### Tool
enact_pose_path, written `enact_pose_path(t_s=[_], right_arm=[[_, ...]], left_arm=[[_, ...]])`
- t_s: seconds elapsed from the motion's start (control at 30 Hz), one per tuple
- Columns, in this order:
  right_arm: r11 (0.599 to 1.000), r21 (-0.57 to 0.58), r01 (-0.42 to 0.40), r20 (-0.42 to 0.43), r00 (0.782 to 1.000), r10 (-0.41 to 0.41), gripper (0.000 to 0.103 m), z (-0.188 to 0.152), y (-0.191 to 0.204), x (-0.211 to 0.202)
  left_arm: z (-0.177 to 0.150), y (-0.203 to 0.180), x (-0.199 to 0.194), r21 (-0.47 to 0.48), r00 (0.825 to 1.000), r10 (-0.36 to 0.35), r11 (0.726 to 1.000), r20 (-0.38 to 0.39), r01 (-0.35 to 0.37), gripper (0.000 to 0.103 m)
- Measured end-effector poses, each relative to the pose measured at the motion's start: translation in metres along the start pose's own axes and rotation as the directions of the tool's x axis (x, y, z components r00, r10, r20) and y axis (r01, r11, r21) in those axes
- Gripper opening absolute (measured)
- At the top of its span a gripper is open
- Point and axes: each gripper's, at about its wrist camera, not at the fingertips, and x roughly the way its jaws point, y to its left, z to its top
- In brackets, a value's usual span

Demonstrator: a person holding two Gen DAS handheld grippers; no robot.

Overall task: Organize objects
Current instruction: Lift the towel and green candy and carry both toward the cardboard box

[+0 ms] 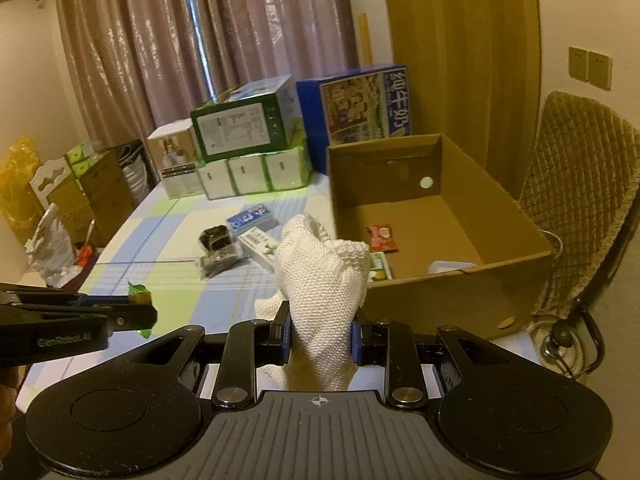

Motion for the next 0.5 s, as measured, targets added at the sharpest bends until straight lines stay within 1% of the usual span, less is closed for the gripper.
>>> enact_pose_path(t_s=[0.5], right_arm=[[0.992,0.058,0.115,0.037,0.992,-0.117,0.024,0.014,-0.063,-0.028]], left_arm=[[0.021,-0.046,0.013,0.049,0.997,-0.075,0.996,0.011,0.075,0.016]])
